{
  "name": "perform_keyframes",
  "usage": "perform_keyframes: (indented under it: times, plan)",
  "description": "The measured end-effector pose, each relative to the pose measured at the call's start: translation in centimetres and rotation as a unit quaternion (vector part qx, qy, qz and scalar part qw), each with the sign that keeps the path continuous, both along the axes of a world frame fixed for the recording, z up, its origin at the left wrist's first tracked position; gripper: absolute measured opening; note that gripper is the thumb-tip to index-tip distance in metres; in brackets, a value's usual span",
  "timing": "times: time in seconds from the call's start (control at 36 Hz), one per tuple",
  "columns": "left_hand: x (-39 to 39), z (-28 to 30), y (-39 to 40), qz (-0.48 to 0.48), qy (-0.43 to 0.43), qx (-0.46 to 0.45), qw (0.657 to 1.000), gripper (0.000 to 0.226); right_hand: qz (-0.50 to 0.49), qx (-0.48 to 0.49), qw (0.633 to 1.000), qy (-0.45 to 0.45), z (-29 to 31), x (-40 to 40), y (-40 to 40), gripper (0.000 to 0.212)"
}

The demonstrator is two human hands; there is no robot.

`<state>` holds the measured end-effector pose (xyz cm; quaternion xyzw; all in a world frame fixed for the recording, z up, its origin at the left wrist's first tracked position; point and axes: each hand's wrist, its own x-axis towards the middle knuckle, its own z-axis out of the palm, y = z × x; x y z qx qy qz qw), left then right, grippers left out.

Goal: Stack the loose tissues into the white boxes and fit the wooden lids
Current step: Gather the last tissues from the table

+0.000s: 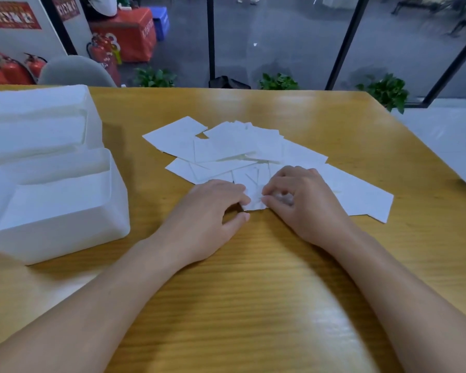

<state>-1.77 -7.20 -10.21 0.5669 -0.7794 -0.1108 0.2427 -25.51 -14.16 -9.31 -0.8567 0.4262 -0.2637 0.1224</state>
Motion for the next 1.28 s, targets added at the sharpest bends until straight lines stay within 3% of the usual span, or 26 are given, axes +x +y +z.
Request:
perform_keyframes:
  times: [0.19, 0.42, 0.58, 0.72, 0.92, 1.0, 1.08, 1.14, 1.19, 1.28]
  plan:
    - [-0.1, 0.2, 0.3, 0.009, 0.011, 0.012, 1.0, 0.032, -0.016, 0.003, 0.999, -0.036, 0.2, -0.1, 0.5, 0.004]
    - [-1.0, 1.1, 0.4, 0.043, 0.137, -0.014, 0.989, 0.048, 0.064, 0.031, 0.984, -0.165, 1.0, 0.0, 2.3, 0.006]
    - [-0.9, 1.8, 0.7, 0.018, 0.178, -0.062, 0.982, 0.002, 0.1, 0.053, 0.976, -0.185, 1.4, 0.3, 3.0, 0.006]
    - [0.3, 1.9, 0.5, 0.04, 0.304, -0.058, 0.95, 0.007, 0.05, 0.03, 0.987, -0.152, 1.4, -0.9, 2.5, 0.007]
    - [0.9, 2.2, 0.2, 0.038, 0.436, -0.001, 0.899, 0.019, 0.017, 0.077, 0.973, -0.216, 1.9, -1.7, 2.3, 0.013]
    - [1.4, 2.6, 0.5, 0.03, 0.429, 0.047, 0.901, 0.015, 0.024, 0.111, 0.965, -0.237, 2.0, -1.8, 2.2, 0.024]
    - [2.1, 2.9, 1.0, -0.006, 0.394, 0.128, 0.91, 0.033, 0.046, 0.176, 0.952, -0.247, 2.1, -1.7, 2.4, 0.011]
    - [2.8, 3.0, 1.2, -0.027, 0.354, 0.167, 0.92, 0.038, 0.065, 0.243, 0.937, -0.242, 2.3, -1.6, 2.5, 0.016]
    - [3.6, 2.9, 1.3, -0.046, 0.295, 0.204, 0.932, 0.033, 0.071, 0.288, 0.935, -0.194, 2.4, -1.8, 2.5, 0.029]
    - [4.4, 2.7, 1.5, -0.07, 0.235, 0.254, 0.936, 0.027, 0.08, 0.28, 0.953, -0.084, 2.4, -2.2, 2.6, 0.036]
